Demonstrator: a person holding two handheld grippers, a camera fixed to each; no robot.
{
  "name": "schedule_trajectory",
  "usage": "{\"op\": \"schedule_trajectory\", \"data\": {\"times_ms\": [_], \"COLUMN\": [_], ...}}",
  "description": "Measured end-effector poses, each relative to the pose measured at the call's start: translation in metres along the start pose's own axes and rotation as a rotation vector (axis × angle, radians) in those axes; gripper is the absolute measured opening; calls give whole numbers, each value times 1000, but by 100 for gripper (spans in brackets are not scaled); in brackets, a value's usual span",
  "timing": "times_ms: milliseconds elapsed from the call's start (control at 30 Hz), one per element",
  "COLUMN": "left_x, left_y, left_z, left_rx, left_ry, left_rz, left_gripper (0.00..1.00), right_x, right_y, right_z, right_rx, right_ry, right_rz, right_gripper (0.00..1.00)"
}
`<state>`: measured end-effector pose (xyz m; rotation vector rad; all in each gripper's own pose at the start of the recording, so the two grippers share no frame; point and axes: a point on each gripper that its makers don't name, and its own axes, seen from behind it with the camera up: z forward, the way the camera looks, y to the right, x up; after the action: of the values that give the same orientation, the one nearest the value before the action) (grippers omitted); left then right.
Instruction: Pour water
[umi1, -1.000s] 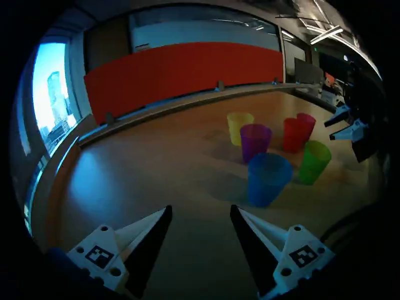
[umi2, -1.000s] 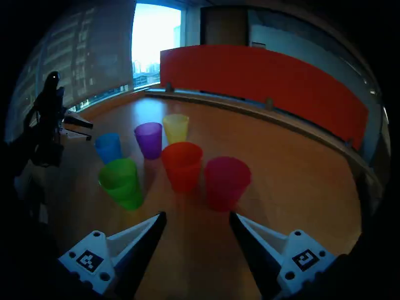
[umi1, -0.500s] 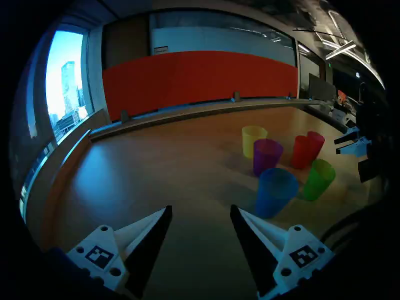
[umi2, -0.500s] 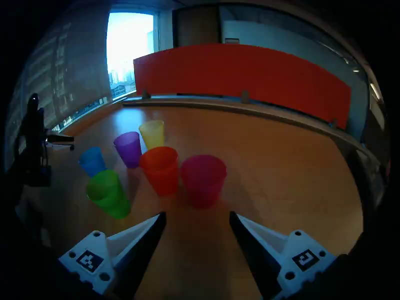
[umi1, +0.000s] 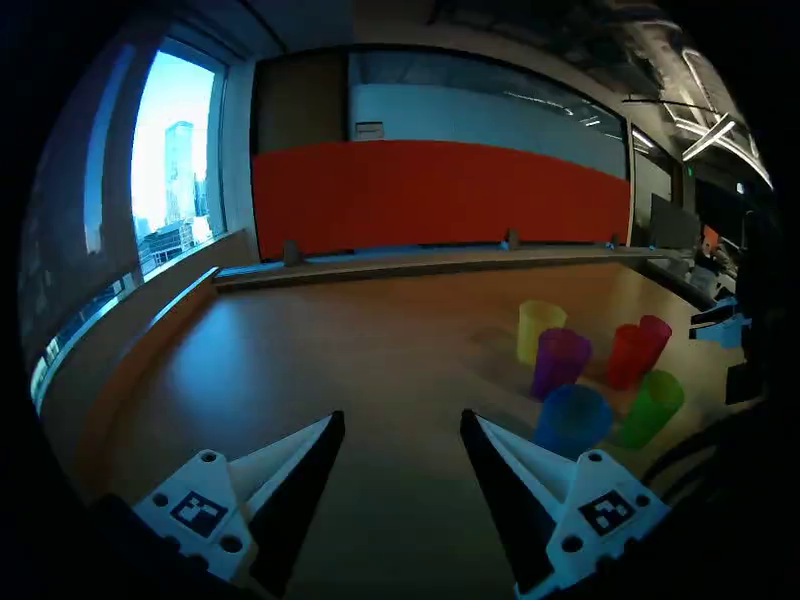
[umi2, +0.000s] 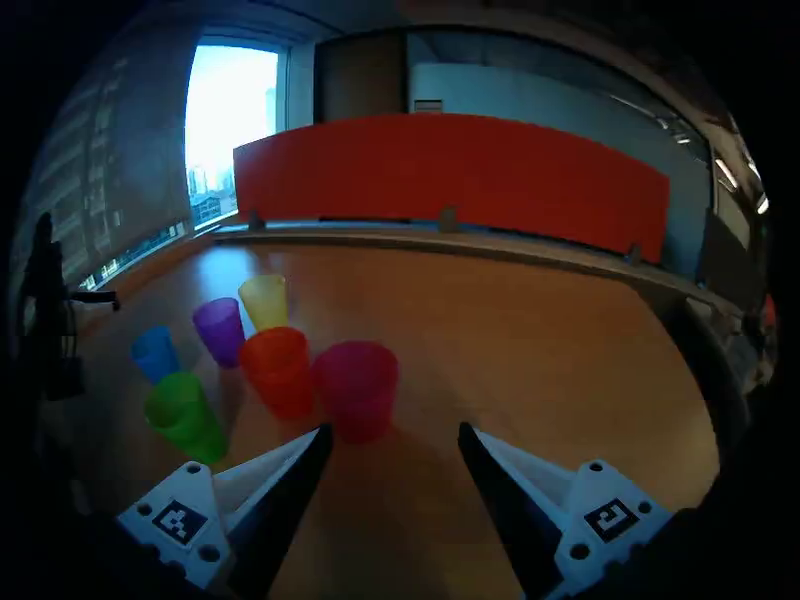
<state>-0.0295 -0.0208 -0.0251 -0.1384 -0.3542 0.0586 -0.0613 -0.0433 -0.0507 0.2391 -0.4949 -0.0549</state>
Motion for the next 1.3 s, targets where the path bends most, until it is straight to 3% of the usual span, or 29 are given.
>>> {"op": "schedule_trajectory", "data": {"times_ms": [300, 767, 1100, 1300], "left_x": [25, 65, 68, 67], "left_y": [-7, -9, -10, -8], "left_z": [-6, -18, -14, -10], "left_rx": [60, 113, 113, 125], "left_ry": [125, 353, 384, 387], "left_rz": [-36, -99, -137, -77], "left_gripper": [86, 86, 85, 85], "right_x": [27, 90, 98, 100], "right_y": [24, 49, 57, 63], "right_z": [1, -24, -34, -37], "right_rx": [-95, -236, -277, -301], "right_ry": [144, 485, 547, 556], "right_rz": [2, -10, -3, 1], "right_gripper": [98, 98, 98, 98]}}
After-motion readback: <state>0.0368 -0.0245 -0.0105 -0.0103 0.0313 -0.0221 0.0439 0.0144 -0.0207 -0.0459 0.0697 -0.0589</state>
